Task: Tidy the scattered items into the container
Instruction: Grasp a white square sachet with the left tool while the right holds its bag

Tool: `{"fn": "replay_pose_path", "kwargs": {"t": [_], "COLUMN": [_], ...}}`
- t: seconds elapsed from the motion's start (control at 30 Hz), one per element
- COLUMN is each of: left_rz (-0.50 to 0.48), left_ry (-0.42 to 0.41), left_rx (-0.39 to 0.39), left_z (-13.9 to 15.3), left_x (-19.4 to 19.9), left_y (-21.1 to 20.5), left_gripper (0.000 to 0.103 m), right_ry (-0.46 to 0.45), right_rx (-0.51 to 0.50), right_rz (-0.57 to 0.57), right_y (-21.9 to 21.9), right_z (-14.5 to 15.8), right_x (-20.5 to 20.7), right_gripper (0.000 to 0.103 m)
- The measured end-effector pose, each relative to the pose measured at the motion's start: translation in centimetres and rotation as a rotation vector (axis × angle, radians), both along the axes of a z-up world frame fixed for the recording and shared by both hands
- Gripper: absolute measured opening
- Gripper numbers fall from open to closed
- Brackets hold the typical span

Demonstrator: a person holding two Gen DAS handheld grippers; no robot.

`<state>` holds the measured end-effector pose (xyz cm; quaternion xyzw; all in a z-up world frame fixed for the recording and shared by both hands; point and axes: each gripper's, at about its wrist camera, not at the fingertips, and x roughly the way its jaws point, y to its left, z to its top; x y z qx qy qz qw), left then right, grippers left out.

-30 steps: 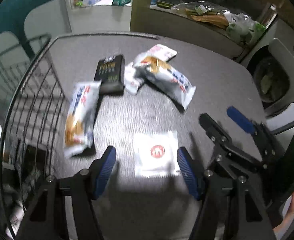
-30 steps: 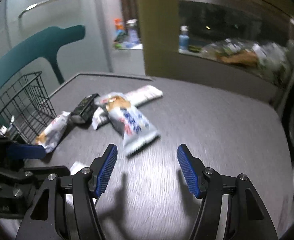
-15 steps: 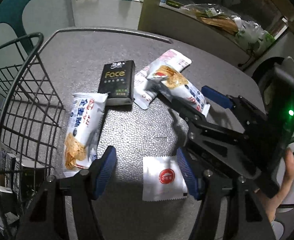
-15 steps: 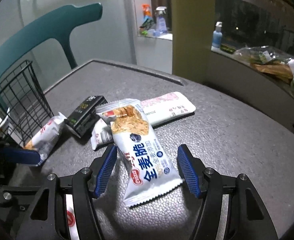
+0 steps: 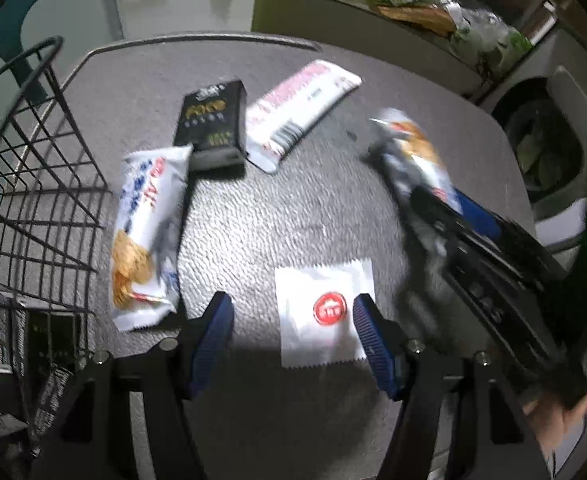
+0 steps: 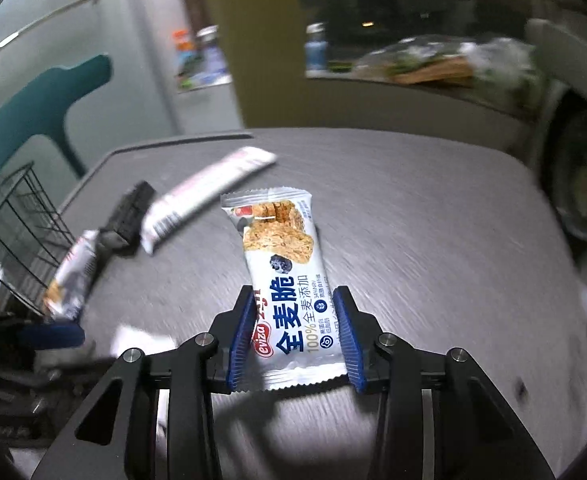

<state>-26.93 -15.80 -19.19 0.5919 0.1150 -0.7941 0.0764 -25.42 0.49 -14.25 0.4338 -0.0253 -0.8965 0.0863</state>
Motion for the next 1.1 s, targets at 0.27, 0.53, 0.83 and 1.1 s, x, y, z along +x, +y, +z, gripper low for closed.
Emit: {"fn": "replay_pose_path", "kwargs": {"t": [0.27,0.53,0.83,1.1], "left_rz": [-0.065,-0.141,-0.210,-0.227], "left_ry": [-0.022,-0.014,-0.053,0.048], "left_rx": [-0.070,-0.173,-0.058,-0.039], "left_z": [-1.6,-2.2,-1.6,4.2], "left_x": [-0.3,-0.8,-0.7,1.4], "left_y": [2.4,4.6,5.1,4.3], "left_gripper": [0.072,0.070,0.004,0.004], "right_ry": [-0.009,0.028,0.046,0.078], "right_rx": [-0.021,-0.044,-0.041,-0.066], "right_rz": [-0.023,-0.062,-0.053,-0.016], "right_y": [0.9,2.1,1.5,-0.5], "right_z": [0.6,2.3,3.5,7.0], "right_x": [4.3,4.7,5.4,6.7], "right_gripper": [0.040,0.040,0.040,0.040]}}
